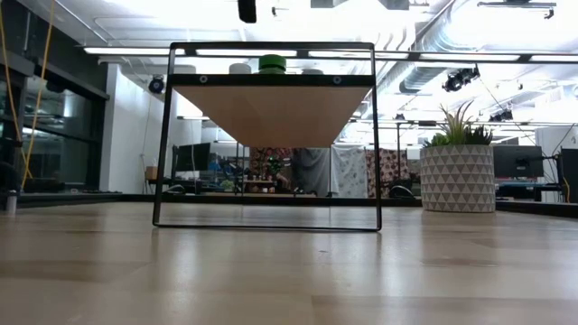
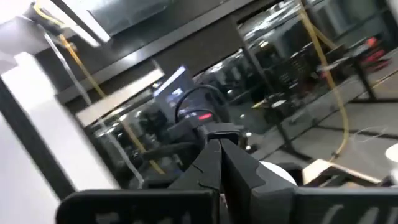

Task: Pick and place medicine bottles onto shelf by color
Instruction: Put the blue medicine bottle on the shelf

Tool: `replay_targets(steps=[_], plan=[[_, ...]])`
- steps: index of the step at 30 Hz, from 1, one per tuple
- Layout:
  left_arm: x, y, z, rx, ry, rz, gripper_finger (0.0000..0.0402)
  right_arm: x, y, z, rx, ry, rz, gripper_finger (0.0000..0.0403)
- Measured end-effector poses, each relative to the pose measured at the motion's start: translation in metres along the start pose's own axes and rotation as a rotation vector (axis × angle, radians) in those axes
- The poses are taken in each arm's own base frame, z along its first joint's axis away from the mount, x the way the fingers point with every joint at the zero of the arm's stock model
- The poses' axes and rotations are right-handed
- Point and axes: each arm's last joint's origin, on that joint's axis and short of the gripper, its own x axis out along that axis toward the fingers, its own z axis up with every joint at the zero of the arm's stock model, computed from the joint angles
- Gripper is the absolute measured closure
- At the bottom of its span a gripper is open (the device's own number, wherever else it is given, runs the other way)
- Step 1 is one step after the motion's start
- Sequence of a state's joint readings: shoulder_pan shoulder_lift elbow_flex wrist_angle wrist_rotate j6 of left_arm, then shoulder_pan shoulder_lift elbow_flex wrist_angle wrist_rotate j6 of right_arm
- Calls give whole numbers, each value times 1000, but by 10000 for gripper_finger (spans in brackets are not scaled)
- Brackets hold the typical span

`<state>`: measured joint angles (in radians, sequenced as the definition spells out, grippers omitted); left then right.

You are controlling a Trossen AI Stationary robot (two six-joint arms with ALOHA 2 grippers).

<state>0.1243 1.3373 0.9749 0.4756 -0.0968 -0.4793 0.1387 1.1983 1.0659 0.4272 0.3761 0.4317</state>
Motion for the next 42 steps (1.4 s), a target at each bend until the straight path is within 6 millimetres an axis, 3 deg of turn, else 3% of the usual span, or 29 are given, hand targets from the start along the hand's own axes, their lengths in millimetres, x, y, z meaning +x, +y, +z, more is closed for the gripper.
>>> replay_targets(steps=[4, 13, 23, 28, 36, 39, 42], plan=[[-1, -1, 2, 0, -11, -8, 254, -3, -1, 6, 0, -45, -52, 403], [-1, 0, 1, -8, -4, -6, 253, 28, -17, -36, 102, 78, -42, 403], [-1, 1, -4, -33, 23, 29, 244, 24, -12, -47, 103, 160, -53, 403], [0, 1, -5, -34, 51, -1, 243, 15, -9, -32, 47, 140, -38, 403], [0, -1, 3, -17, -13, -18, 243, -18, -3, 6, 18, 124, -38, 401], [0, 0, 4, -17, -17, -23, 243, -28, -5, 10, 21, 169, -67, 379], [0, 0, 4, -19, -20, -24, 243, -32, -7, 8, 34, 217, -92, 329]])
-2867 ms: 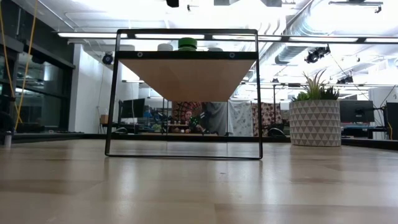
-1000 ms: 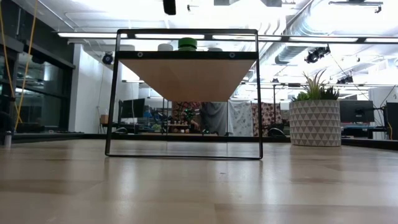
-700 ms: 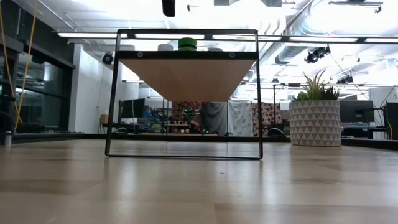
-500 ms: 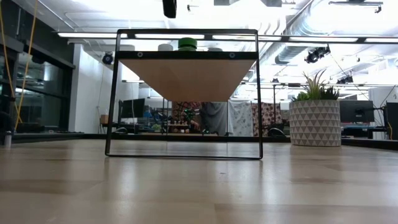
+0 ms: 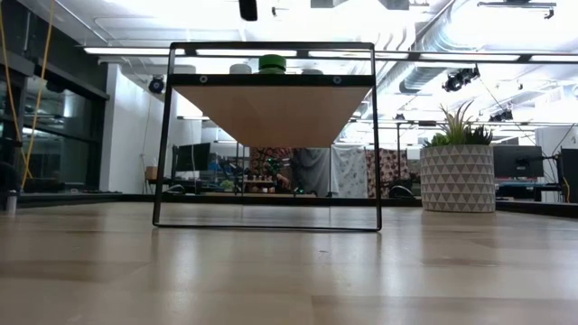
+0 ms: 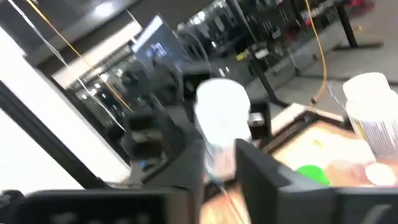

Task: Pick and place medicine bottles onto shelf by color
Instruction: Put the blue medicine bottle on the shelf

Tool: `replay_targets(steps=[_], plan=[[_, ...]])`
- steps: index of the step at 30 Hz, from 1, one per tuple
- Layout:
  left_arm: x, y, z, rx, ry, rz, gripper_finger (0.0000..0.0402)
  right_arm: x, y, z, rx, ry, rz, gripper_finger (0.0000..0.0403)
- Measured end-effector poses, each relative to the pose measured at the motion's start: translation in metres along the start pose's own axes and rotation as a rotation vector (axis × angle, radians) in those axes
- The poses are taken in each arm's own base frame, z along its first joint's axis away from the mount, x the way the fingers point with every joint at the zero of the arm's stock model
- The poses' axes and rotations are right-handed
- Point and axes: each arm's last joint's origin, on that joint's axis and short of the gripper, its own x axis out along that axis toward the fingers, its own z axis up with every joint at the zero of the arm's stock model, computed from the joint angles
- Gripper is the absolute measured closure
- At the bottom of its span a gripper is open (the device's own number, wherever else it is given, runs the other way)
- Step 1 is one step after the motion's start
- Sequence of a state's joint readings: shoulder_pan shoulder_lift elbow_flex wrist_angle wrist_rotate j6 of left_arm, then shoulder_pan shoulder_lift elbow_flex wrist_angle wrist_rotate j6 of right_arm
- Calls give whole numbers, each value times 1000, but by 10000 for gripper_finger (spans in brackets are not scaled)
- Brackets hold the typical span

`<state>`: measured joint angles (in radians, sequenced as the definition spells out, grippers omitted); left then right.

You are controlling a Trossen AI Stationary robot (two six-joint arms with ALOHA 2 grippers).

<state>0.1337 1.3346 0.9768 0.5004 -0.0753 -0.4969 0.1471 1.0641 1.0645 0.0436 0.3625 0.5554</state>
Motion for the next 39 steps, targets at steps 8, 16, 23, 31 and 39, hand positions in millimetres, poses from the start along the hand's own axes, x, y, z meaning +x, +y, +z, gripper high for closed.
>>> replay_targets(steps=[8, 16, 23, 31, 39], plan=[[0, -1, 2, 0, -27, 0, 243, 35, -4, -28, -2, 47, -36, 150], [-1, -3, 6, 6, -65, -1, 243, 65, -5, -28, 34, -92, 104, 108], [-1, -7, 3, 3, -49, -69, 243, 68, -15, -17, 27, -164, 63, 107], [0, -8, 2, -9, -78, -8, 243, 68, -13, -13, 35, -169, 134, 107], [2, -8, 1, -12, -97, -10, 243, 78, -16, -23, 53, -154, 135, 114]])
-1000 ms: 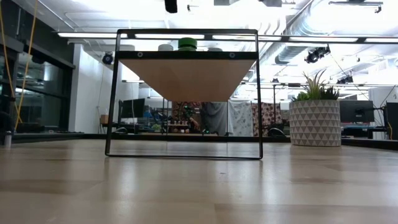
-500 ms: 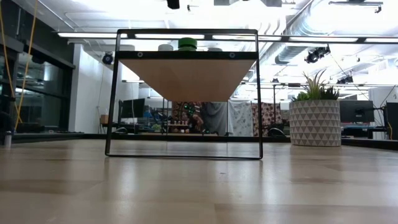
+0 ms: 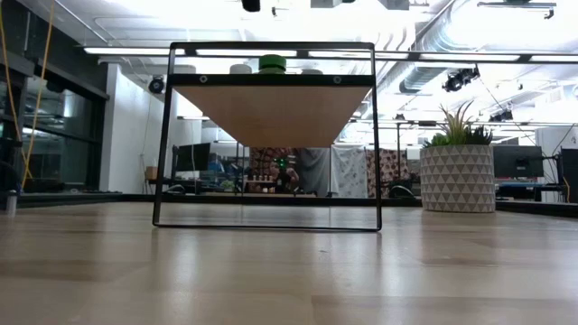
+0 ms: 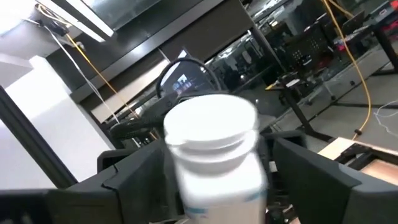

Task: Pick and place medicine bottles onto shelf by color
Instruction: Put the blue medicine bottle on the shelf

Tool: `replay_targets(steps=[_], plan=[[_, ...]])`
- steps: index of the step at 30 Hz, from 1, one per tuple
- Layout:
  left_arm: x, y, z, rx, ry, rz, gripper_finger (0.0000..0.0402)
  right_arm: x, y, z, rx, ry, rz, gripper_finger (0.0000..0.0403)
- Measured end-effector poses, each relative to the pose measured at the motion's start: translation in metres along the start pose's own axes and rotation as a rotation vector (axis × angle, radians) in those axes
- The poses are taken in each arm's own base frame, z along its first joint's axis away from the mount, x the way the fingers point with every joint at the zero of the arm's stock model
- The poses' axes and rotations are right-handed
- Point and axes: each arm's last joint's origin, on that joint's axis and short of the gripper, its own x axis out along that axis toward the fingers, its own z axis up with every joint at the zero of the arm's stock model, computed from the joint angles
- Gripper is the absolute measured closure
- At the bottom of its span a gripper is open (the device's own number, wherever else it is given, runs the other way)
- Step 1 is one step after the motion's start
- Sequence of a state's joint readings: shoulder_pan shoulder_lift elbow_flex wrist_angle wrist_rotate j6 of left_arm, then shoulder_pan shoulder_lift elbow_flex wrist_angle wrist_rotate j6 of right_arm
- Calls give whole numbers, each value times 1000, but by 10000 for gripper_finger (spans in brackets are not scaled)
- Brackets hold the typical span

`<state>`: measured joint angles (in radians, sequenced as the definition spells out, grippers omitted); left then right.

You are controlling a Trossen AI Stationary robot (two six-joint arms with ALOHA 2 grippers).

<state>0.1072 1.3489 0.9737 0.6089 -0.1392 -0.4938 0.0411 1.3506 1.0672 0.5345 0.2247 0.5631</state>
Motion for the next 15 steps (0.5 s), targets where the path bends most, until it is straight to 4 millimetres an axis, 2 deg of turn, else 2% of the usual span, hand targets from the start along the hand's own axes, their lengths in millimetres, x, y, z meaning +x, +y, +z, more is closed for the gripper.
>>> replay_targets(steps=[4, 15], plan=[[4, 2, -5, -21, -5, -1, 243, 5, -3, -7, 5, 6, 4, 130], [5, 2, -5, -32, -10, -8, 243, 5, 0, -2, -9, -48, 37, 211]])
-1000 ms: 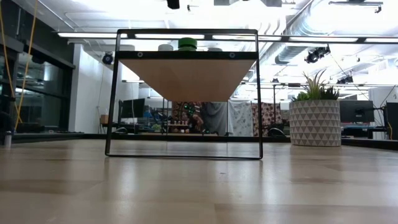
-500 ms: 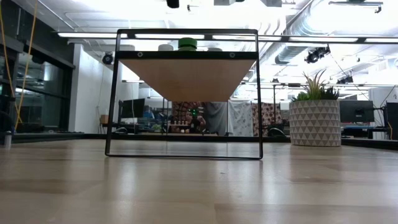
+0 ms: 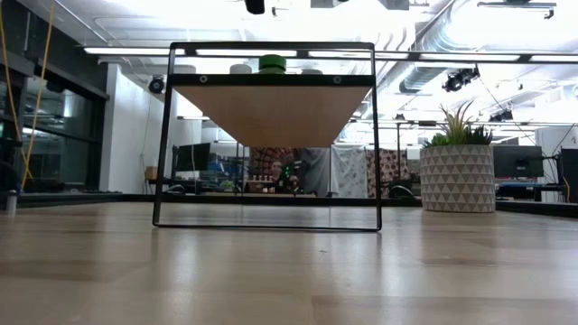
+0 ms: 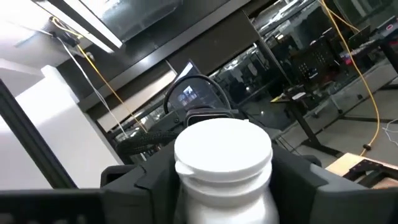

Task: Pick and place medicine bottles onto shelf by color
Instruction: Put the blue medicine bottle on the shelf

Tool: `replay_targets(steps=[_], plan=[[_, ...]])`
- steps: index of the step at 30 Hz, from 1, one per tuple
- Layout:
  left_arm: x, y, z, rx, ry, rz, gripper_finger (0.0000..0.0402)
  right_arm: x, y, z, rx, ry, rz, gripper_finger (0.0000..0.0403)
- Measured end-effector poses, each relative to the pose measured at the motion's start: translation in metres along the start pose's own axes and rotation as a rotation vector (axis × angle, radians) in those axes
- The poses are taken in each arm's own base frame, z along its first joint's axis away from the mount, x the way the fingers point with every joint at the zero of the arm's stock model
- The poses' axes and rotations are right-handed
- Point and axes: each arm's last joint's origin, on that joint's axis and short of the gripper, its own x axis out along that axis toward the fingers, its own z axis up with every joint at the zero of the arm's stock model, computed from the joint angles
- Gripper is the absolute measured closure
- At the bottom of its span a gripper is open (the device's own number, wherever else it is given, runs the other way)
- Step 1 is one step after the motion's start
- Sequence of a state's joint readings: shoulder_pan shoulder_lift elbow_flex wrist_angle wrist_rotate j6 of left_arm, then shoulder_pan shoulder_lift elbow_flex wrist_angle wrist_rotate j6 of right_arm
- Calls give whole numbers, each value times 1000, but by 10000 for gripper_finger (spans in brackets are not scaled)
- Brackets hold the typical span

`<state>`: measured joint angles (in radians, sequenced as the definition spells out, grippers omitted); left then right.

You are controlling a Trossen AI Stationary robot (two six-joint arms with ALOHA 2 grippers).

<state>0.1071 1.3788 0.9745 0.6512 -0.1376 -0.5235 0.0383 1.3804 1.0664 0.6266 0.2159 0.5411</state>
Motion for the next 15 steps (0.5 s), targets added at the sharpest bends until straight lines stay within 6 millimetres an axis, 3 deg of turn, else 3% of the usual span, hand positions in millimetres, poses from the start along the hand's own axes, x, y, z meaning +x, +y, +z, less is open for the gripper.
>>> replay_targets(steps=[5, 9, 15], plan=[[0, 0, 0, -2, -2, -1, 243, 0, 0, 0, -8, 2, 0, 246], [0, 0, 1, -1, -2, -2, 239, 0, 0, 0, -11, 6, 7, 244], [0, 3, 3, 9, 32, -57, 195, -2, 2, 3, -7, 14, 15, 242]])
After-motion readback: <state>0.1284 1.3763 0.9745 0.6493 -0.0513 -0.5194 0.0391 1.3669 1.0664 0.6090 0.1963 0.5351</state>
